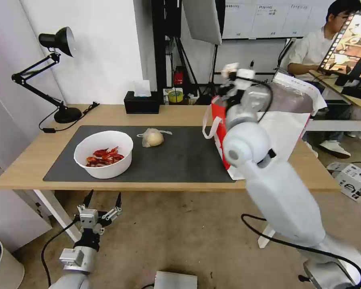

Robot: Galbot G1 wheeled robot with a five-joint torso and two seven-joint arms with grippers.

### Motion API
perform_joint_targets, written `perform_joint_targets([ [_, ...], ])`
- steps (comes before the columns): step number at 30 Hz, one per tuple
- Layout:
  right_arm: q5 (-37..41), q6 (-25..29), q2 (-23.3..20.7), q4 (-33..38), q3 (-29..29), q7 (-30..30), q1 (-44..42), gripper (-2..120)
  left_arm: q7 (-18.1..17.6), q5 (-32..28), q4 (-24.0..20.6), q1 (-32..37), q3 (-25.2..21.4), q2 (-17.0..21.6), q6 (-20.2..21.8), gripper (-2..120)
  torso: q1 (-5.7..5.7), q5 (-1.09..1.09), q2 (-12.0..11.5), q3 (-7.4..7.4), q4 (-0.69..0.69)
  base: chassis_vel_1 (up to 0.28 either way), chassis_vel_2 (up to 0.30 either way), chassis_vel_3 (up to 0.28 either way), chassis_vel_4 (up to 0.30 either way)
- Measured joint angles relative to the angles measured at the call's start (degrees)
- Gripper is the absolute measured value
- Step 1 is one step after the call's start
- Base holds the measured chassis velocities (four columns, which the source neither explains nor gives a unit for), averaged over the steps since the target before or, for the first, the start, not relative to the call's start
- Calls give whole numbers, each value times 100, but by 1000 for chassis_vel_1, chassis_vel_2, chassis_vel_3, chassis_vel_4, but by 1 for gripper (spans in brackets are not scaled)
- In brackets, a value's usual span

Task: Pick up the trash from the table and place it into the takeout bag.

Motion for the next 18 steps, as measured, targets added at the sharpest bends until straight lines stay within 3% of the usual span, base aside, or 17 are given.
perform_joint_targets([
  [14,506,-319,22,-446,351,438,77,0,-1,77,74,-28,115,-24,-55,100,0,-1,0,0,0,0,0,0,0],
  [16,526,-324,22,-438,355,438,64,4,-1,78,77,-28,110,-17,-60,100,0,-1,0,0,0,0,0,0,0],
  [18,553,-329,23,-413,369,438,38,15,-2,78,82,-28,99,-5,-65,100,0,-1,0,0,0,0,0,0,0],
])
